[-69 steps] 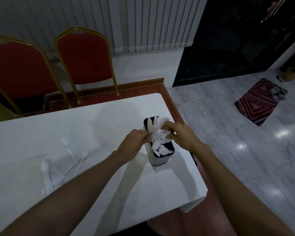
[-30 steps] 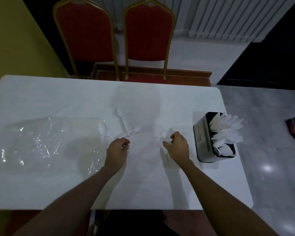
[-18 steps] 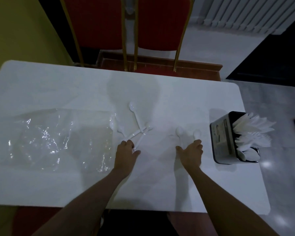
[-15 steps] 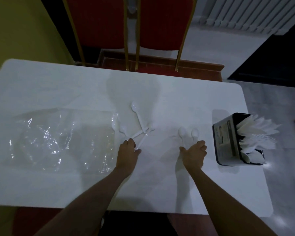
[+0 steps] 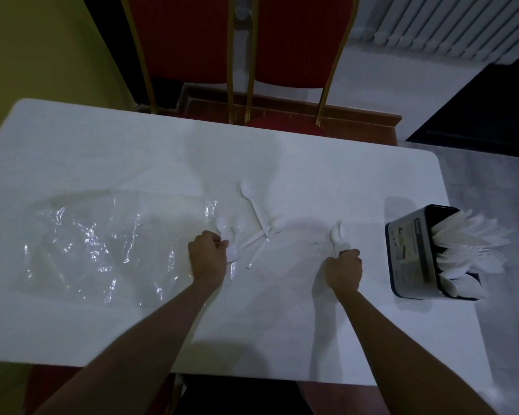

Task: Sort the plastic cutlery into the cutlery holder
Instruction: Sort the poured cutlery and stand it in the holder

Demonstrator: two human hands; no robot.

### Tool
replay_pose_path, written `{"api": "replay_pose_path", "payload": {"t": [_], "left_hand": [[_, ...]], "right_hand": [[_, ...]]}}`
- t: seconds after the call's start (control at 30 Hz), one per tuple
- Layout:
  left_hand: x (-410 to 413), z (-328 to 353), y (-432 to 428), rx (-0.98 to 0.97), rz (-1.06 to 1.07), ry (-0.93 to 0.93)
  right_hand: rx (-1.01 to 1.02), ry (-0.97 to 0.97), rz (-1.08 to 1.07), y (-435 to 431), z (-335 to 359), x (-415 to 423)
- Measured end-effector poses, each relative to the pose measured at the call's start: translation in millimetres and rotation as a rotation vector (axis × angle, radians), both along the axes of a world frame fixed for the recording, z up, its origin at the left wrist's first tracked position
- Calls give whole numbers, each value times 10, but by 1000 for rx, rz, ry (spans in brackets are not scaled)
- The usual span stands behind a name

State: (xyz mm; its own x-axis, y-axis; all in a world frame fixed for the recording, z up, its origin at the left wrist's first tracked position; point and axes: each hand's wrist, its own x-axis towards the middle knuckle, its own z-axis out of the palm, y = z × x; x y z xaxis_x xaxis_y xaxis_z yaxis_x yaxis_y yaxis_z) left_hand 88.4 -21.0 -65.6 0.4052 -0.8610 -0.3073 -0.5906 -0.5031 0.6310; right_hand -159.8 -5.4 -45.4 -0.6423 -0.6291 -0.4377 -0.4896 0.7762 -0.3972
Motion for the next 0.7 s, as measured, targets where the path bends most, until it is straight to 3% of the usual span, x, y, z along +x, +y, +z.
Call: {"api": "replay_pose_path", "payload": {"t": [0.2, 0.37, 0.53, 0.7], "left_hand": [[-281, 37, -27, 29, -124, 69], [-333, 68, -46, 13, -64, 131], [-139, 116, -77, 6, 44, 103], [-188, 124, -98, 87, -20, 129]], "right_hand": [[6, -94, 71, -40, 4, -34], [-95, -233, 43, -84, 16, 22], [-103, -442, 156, -144, 60, 271], [-70, -413, 249, -225, -13, 593]]}}
